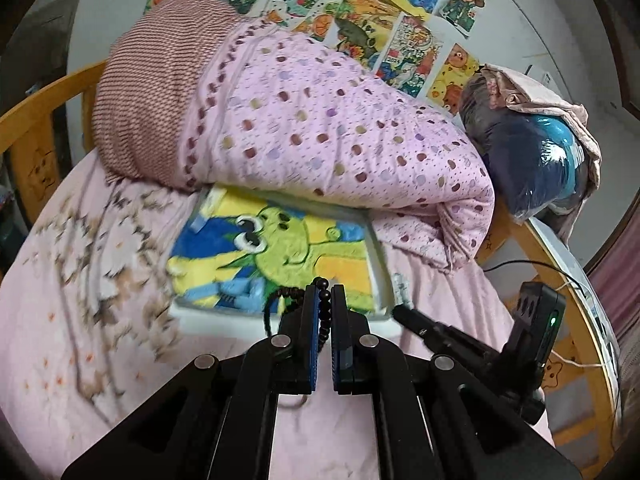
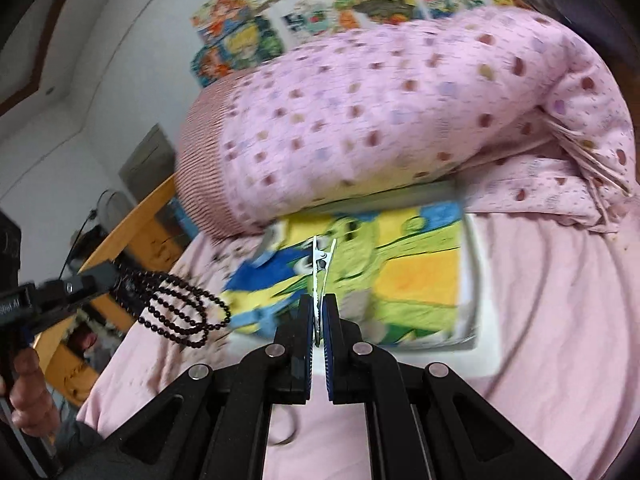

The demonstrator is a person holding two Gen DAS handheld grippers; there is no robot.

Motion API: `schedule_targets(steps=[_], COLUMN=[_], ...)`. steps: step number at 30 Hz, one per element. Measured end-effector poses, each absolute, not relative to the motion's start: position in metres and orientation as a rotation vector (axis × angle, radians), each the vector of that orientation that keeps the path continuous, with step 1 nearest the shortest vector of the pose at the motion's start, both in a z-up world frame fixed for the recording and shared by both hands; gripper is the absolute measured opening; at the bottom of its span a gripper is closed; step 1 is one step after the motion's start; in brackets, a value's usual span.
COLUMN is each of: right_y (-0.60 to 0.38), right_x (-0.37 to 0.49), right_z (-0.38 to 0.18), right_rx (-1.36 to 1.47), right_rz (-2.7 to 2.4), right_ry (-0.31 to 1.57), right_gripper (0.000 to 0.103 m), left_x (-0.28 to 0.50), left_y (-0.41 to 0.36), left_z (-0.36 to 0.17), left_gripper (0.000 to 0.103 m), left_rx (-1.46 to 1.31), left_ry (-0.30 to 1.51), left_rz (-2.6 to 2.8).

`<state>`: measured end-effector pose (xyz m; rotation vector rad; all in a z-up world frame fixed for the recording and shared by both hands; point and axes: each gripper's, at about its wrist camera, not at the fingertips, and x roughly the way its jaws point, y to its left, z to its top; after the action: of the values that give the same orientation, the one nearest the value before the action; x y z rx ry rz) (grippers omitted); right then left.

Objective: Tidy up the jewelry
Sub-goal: 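Carry the bracelet and key charm into the tray and open both tools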

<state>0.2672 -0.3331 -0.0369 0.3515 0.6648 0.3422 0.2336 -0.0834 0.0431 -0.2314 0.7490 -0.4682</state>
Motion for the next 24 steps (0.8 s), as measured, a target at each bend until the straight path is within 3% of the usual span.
schedule_targets(steps=[12,24], right_y=[-0.354,-0.361], right_x=[0.334,0.346], right_z=[-0.099,-0.125], right_rx=[0.358,0.361], right_rz=[0.299,0.227], right_ry=[0.884,0.987], right_gripper=[0.005,0.007], left_x=[0.331,0.373], left_y=[-0.146,-0.157], left_z=[-0.016,-0.094], left_gripper=[0.003,0.003], left_rx=[-0.246,-0.171], left_ry=[0.817,0.947], left_rz=[-0.478,-0.357])
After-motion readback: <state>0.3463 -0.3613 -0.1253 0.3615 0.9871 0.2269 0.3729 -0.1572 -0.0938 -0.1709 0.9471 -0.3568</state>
